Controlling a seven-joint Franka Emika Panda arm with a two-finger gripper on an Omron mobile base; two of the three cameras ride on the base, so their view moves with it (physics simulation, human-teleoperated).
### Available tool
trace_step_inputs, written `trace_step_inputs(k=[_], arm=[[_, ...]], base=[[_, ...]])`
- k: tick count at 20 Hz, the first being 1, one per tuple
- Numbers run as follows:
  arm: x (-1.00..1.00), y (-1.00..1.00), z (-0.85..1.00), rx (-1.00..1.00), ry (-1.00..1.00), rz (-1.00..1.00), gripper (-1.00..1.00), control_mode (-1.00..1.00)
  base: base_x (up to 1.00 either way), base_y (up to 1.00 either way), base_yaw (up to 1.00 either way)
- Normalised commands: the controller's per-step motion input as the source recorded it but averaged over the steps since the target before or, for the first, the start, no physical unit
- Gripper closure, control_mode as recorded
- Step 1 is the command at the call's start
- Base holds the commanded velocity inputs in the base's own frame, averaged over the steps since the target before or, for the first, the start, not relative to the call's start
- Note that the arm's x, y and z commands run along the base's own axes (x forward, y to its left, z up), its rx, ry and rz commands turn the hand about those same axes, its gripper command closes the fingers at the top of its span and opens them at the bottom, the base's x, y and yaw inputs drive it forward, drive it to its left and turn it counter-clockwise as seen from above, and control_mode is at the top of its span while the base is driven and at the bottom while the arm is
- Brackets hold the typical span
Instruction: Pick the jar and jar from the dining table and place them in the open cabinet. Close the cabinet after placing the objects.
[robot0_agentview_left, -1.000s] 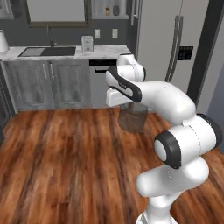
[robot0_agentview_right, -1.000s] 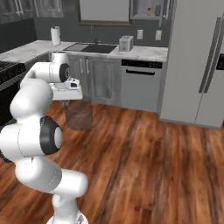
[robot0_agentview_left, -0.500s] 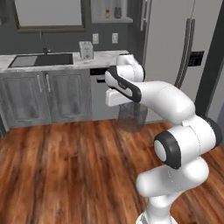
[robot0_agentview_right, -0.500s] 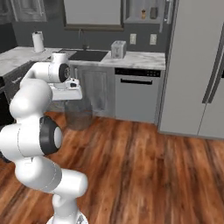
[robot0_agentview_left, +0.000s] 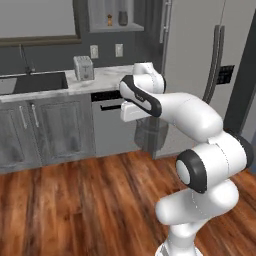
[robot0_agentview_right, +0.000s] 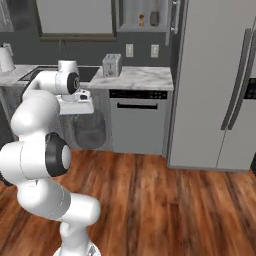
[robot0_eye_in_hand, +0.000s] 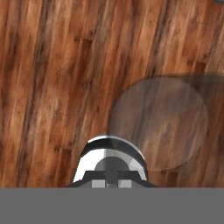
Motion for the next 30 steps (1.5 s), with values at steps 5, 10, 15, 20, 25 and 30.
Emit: trace_step_inputs(k=[5, 10, 15, 20, 25, 30], arm=[[0.0, 0.0, 0.0, 0.0, 0.0, 0.0, 1.0, 1.0], [0.0, 0.0, 0.0, 0.0, 0.0, 0.0, 1.0, 1.0], [0.0, 0.0, 0.0, 0.0, 0.0, 0.0, 1.0, 1.0], [0.0, 0.0, 0.0, 0.0, 0.0, 0.0, 1.0, 1.0], [0.0, 0.0, 0.0, 0.0, 0.0, 0.0, 1.0, 1.0], [0.0, 0.0, 0.0, 0.0, 0.0, 0.0, 1.0, 1.0]], base=[[1.0, 0.71, -0.27], [1.0, 0.76, -0.22], [0.98, 0.25, -0.2], [0.93, 0.17, -0.21], [0.84, 0.14, -0.14], [0.71, -0.04, -0.06]])
